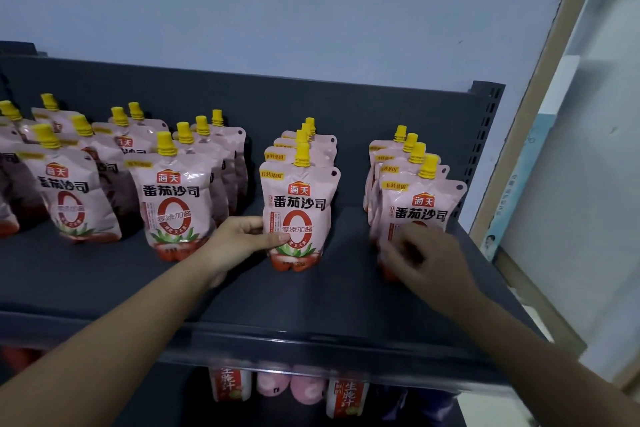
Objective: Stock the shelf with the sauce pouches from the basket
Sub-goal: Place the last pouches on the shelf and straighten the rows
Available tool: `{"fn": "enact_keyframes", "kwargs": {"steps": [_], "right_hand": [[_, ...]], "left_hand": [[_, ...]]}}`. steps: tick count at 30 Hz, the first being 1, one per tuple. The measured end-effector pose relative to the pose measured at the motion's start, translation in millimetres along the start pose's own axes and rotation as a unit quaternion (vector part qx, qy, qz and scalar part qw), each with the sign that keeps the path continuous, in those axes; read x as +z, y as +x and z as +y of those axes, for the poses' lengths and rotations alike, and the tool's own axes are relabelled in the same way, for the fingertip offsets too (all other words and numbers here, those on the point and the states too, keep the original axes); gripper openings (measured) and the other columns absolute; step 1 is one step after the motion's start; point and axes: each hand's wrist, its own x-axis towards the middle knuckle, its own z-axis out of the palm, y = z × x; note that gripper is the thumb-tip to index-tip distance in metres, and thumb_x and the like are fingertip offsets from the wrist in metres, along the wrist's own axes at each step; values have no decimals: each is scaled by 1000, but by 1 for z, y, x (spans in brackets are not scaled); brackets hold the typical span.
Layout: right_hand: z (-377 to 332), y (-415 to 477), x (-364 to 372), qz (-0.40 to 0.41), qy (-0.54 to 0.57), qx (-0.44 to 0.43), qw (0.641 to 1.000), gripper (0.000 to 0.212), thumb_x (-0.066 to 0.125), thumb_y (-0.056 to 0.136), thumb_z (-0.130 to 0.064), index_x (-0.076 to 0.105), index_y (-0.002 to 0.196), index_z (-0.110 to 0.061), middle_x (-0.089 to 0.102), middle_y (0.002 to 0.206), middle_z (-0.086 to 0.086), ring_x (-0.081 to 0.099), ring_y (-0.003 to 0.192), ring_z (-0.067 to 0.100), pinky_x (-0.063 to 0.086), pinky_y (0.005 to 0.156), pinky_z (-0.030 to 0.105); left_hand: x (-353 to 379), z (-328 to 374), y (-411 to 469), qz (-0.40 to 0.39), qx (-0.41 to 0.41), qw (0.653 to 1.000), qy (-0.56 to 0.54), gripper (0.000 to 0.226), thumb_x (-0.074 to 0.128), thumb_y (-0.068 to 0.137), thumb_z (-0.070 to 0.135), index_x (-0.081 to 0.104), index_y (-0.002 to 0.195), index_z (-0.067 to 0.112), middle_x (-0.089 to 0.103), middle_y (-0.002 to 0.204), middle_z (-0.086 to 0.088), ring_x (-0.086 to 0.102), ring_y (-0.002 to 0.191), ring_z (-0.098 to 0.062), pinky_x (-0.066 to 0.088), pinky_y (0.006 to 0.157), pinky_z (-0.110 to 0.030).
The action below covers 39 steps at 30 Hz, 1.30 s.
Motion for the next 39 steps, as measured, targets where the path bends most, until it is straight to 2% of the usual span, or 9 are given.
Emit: {"fn": "enact_keyframes", "kwargs": {"steps": [3, 7, 11, 17, 20, 23, 28, 32, 39], "right_hand": [[-25, 12, 27, -118, 26, 21, 992, 22, 55, 85, -38, 55, 99, -20, 52, 89, -11, 49, 77, 5, 42, 69, 24], [-40, 21, 51, -188, 121, 91, 970, 86, 72, 77, -36, 18, 143, -29, 43, 136, -15, 45, 118, -1, 39, 97, 17], [-52, 23, 63, -191, 212, 96, 954, 112, 80, 70, -31, -4, 145, -40, 28, 151, -12, 35, 133, 0, 35, 109, 22], [-60, 35, 62, -86, 367, 121, 918, 91, 75, 66, -10, 26, 139, -36, 41, 143, -1, 53, 122, 12, 53, 94, 30], [-59, 40, 56, -67, 425, 128, 894, 83, 68, 70, 11, 35, 133, -32, 48, 136, -2, 59, 114, 7, 54, 83, 21], [-60, 45, 54, -67, 426, 133, 892, 77, 64, 72, 13, 38, 133, -26, 50, 123, -17, 60, 109, 0, 54, 77, 20], [-62, 46, 59, -50, 381, 127, 914, 68, 61, 74, 7, 41, 134, -20, 51, 117, -24, 59, 109, -1, 55, 83, 23], [-64, 44, 64, -39, 363, 123, 923, 66, 54, 76, -5, 41, 138, -22, 51, 129, -6, 54, 118, 7, 54, 90, 25], [-55, 44, 57, -48, 328, 85, 940, 60, 49, 89, -5, 34, 126, -51, 46, 120, -26, 49, 115, -11, 46, 92, 12]], "left_hand": [[2, 0, -4, 32, -20, 999, -22, 17, 71, 75, 6, 72, 92, 9, 76, 80, 2, 72, 73, -7, 54, 59, -14], [3, 5, -10, 49, -25, 997, -51, 16, 71, 77, 9, 72, 92, 6, 76, 81, -3, 71, 73, -12, 57, 64, -19], [7, 18, -13, 64, -10, 994, -93, 11, 69, 79, 13, 72, 88, 7, 76, 79, -2, 70, 66, -8, 54, 57, -16], [13, 35, -27, 56, 60, 995, -57, 31, 67, 77, 24, 67, 106, 14, 74, 103, -8, 71, 90, -15, 57, 79, -25], [13, 41, -37, -12, 128, 992, 7, 69, 76, 61, 17, 44, 118, 37, 71, 107, 11, 66, 100, -1, 55, 79, -18], [16, 39, -40, -8, 164, 982, 91, 94, 78, 68, -1, 23, 131, 44, 56, 119, 24, 56, 109, 10, 50, 79, -10], [23, 36, -41, 74, 202, 965, 148, 89, 71, 73, -1, 21, 130, 47, 47, 113, 37, 51, 103, 22, 44, 80, -1], [33, 35, -45, 123, 219, 954, 163, 79, 67, 80, 6, 24, 143, 31, 46, 113, 34, 48, 100, 28, 40, 78, 4], [28, 38, -46, 84, 213, 969, 90, 72, 61, 85, -1, 28, 139, 31, 51, 128, 24, 53, 118, 5, 47, 97, -17]]}}
